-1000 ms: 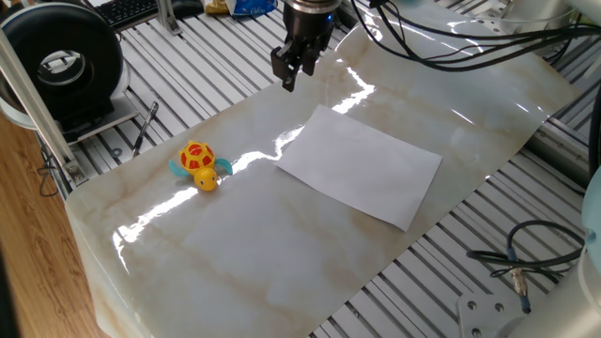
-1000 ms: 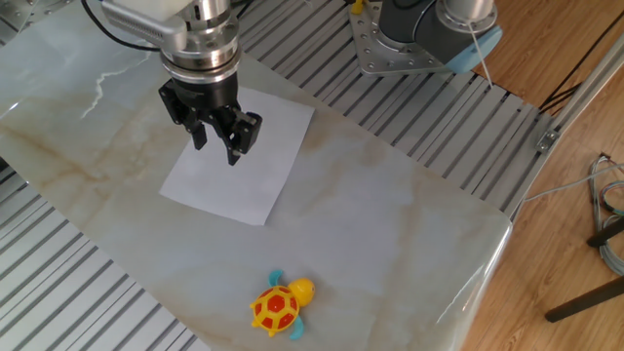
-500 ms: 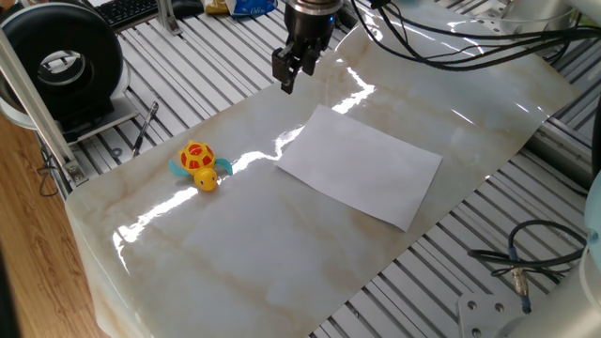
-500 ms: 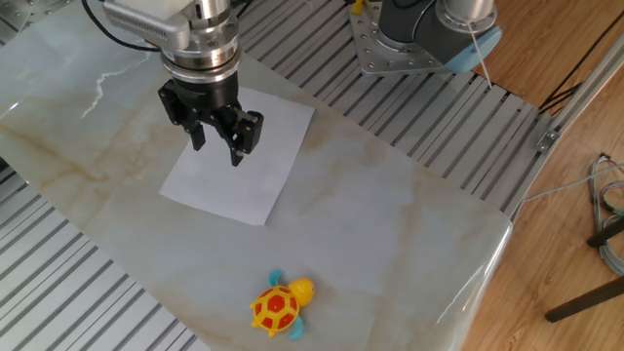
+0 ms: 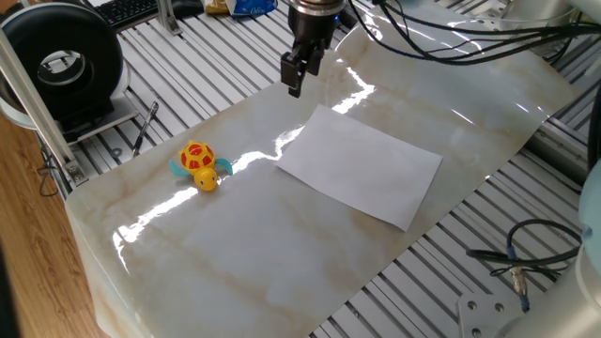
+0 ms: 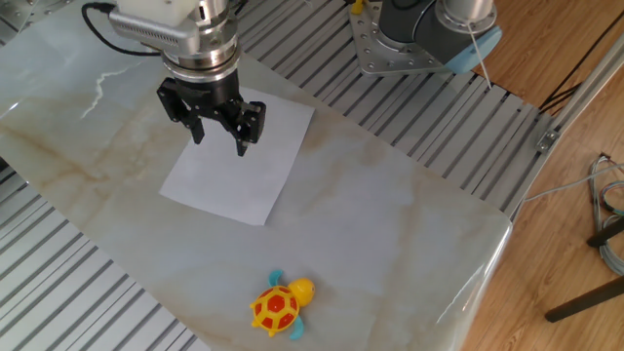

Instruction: Flip over and spread out the paper that is laid flat on the table

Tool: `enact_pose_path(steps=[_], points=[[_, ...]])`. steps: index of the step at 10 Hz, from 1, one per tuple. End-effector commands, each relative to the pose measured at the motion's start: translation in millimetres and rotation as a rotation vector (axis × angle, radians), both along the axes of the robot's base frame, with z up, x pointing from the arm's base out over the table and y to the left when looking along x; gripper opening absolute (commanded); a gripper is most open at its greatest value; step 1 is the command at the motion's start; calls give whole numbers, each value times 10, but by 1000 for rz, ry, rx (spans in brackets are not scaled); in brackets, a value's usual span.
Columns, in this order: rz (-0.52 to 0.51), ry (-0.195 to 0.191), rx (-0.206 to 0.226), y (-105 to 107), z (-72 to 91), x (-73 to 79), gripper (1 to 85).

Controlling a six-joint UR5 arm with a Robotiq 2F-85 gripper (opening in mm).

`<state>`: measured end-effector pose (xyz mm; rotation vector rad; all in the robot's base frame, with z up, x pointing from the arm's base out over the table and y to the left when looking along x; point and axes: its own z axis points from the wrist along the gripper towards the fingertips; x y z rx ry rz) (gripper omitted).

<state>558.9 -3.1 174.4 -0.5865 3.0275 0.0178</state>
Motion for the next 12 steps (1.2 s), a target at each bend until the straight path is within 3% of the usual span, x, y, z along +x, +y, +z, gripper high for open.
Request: enact_pose_path(steps=[1, 2, 3, 4, 6, 8, 9, 10, 12], points=[[62, -22, 15, -3, -272, 86, 650], [66, -24, 39, 122, -188, 56, 760], [56, -8, 31, 98, -192, 16, 763], [75, 7, -17, -26, -198, -20, 763], [51, 32, -24, -49, -200, -84, 763], [123, 39, -21, -264, -544, -19, 763], [159, 20, -27, -470, -775, 67, 763], [173, 11, -30, -574, -891, 103, 770], [142, 14, 43, -360, -856, 69, 840]])
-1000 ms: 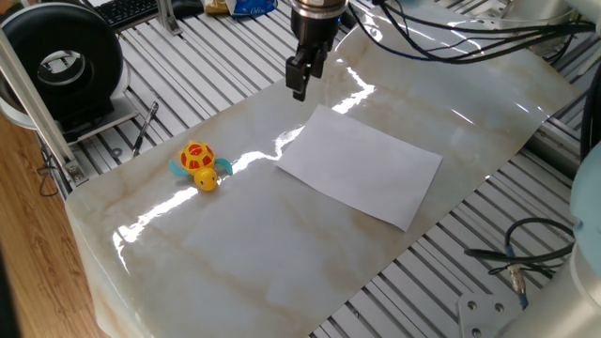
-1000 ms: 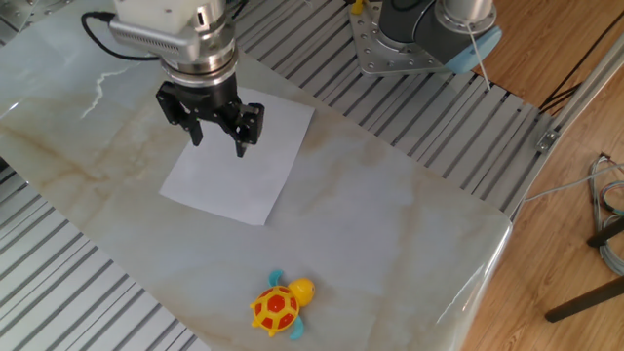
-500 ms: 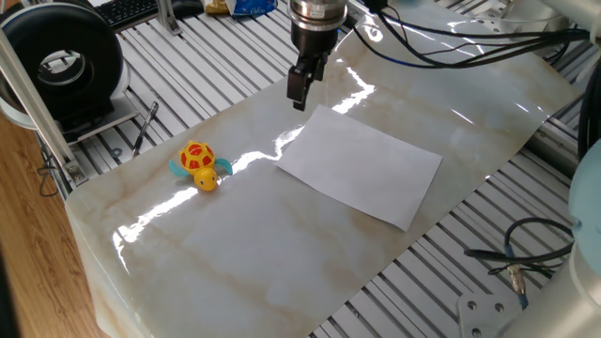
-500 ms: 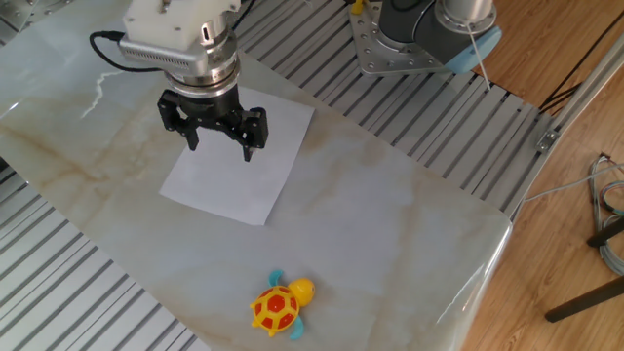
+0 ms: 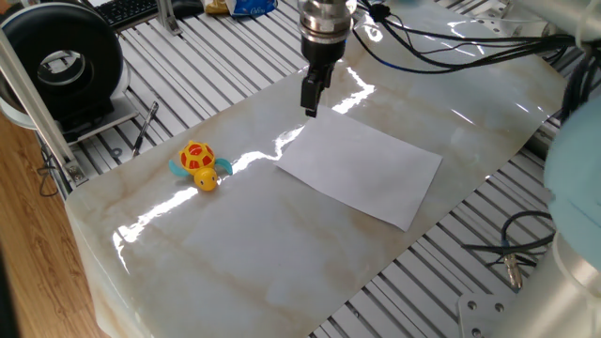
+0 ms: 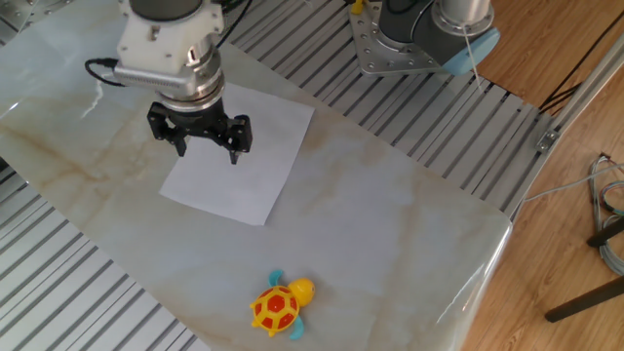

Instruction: Flip over and spread out the paper that is laid flat on the table

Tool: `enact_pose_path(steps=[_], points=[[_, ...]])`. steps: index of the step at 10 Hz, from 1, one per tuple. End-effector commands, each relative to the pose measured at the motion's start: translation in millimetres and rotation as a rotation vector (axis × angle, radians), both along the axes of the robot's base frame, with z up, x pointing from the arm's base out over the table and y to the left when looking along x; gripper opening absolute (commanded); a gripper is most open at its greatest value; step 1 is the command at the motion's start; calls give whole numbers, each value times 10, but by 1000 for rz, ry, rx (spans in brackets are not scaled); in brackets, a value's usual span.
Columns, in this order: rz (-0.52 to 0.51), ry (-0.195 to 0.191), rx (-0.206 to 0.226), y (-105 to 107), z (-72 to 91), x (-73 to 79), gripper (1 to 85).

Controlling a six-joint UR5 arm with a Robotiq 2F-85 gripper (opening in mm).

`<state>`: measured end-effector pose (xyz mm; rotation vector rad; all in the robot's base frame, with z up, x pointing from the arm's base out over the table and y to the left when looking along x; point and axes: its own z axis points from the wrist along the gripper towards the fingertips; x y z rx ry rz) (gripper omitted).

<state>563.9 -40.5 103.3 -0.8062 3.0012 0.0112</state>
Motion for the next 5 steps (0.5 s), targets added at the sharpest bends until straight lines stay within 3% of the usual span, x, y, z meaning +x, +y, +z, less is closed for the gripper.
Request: enact_pose_path(steps=[1, 2, 3, 4, 5], points=[[-22, 10, 47, -10, -147, -12, 830], [-42, 28, 48, -10, -147, -55, 823], [-30, 19, 17, -116, -172, -26, 820], [16, 5, -9, -289, -248, 56, 820], [93, -14, -69, -568, -324, 197, 820]])
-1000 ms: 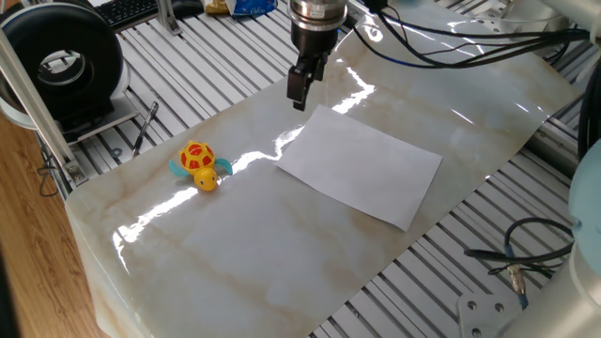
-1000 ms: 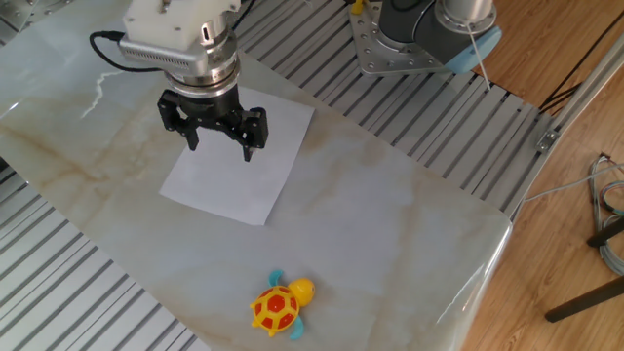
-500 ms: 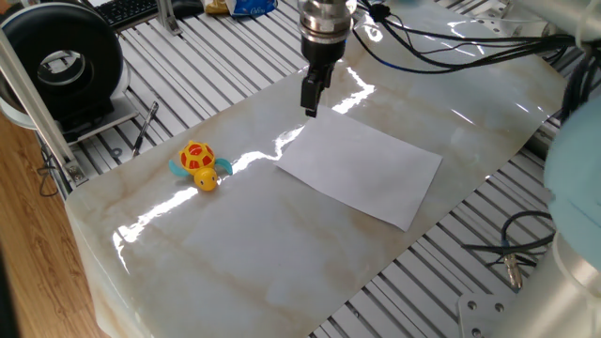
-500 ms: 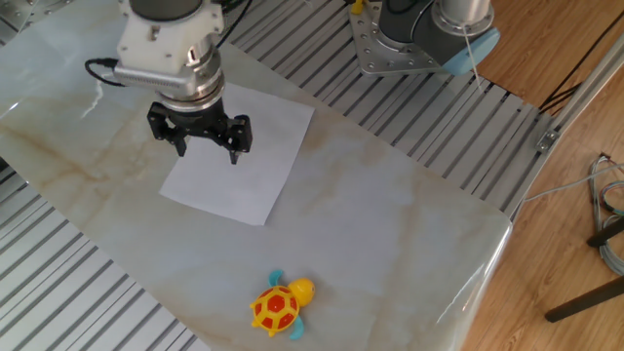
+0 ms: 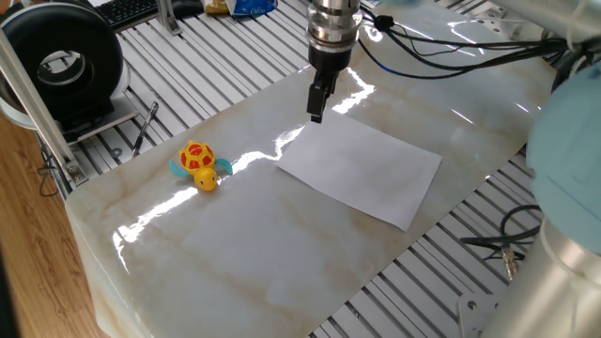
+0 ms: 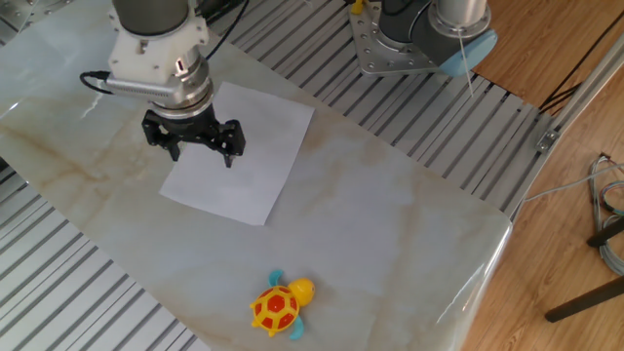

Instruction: Flip over and spread out the paper that is laid flat on the table

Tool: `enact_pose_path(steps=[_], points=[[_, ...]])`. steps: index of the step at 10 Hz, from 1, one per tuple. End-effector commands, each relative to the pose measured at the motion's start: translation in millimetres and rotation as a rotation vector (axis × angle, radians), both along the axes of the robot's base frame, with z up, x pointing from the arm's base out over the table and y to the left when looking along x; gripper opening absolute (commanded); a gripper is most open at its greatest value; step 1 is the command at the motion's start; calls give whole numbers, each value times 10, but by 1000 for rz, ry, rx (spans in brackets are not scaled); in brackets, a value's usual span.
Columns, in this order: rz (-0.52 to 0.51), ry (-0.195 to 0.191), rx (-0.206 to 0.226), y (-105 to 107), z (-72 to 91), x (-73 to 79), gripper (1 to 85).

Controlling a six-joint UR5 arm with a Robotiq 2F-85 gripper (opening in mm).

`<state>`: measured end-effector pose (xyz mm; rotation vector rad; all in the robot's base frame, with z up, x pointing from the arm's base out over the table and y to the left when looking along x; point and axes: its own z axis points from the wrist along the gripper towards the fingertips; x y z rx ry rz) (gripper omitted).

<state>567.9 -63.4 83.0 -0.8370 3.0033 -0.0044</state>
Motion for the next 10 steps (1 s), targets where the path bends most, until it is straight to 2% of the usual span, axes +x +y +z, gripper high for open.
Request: enact_pose_path(steps=[1, 2, 3, 4, 5, 7, 10], points=[[105, -27, -52, -407, -196, 242, 820], [114, -30, -26, -346, -288, 302, 820], [131, -40, -23, -309, -327, 348, 823], [121, -18, 34, -166, -328, 280, 837], [104, -8, 34, -170, -329, 257, 823], [108, -3, -7, -302, -328, 256, 800], [162, -12, -31, -452, -546, 544, 783]])
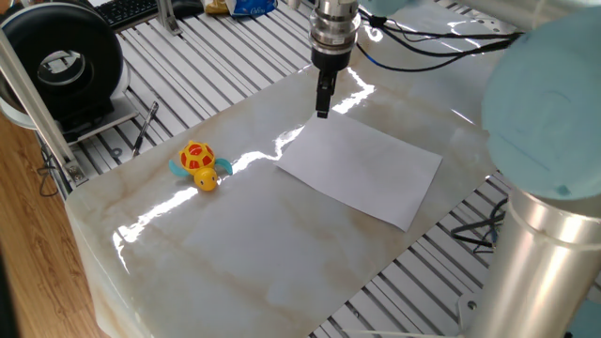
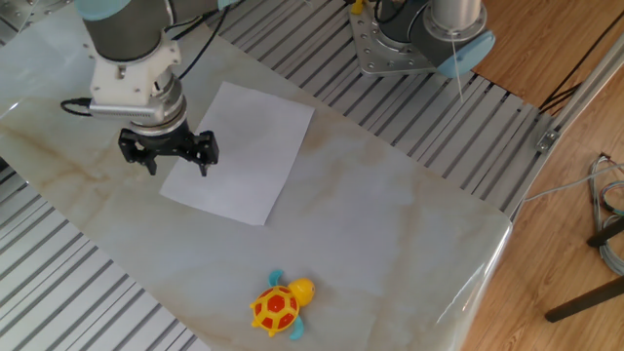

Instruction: Flip over and spread out the paper that is laid flat on the table

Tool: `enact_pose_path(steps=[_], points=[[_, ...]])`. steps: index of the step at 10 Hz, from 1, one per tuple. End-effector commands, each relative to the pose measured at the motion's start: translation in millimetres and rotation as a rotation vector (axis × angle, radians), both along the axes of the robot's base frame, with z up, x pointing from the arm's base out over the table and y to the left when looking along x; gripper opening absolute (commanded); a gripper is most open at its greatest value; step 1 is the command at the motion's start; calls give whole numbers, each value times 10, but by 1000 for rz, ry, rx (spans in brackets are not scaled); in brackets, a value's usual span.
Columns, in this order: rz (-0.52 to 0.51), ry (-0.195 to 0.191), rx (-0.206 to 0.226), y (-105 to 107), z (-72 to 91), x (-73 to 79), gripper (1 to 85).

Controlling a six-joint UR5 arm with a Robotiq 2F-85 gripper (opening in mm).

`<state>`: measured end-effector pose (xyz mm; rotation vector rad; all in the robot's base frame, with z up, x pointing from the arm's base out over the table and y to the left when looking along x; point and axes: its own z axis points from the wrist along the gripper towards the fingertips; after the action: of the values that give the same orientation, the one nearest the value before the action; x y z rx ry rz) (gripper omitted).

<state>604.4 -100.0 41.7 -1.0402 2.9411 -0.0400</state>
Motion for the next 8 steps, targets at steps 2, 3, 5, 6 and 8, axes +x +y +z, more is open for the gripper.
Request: enact_pose_path(steps=[2, 3, 5, 6, 8], points=[[36, -17, 17, 15, -233, 286, 783], [21, -8, 49, 95, -233, 263, 783], [5, -13, 51, 94, -238, 277, 757], [2, -7, 56, 67, -264, 264, 747], [-4, 1, 59, 66, -271, 234, 737]])
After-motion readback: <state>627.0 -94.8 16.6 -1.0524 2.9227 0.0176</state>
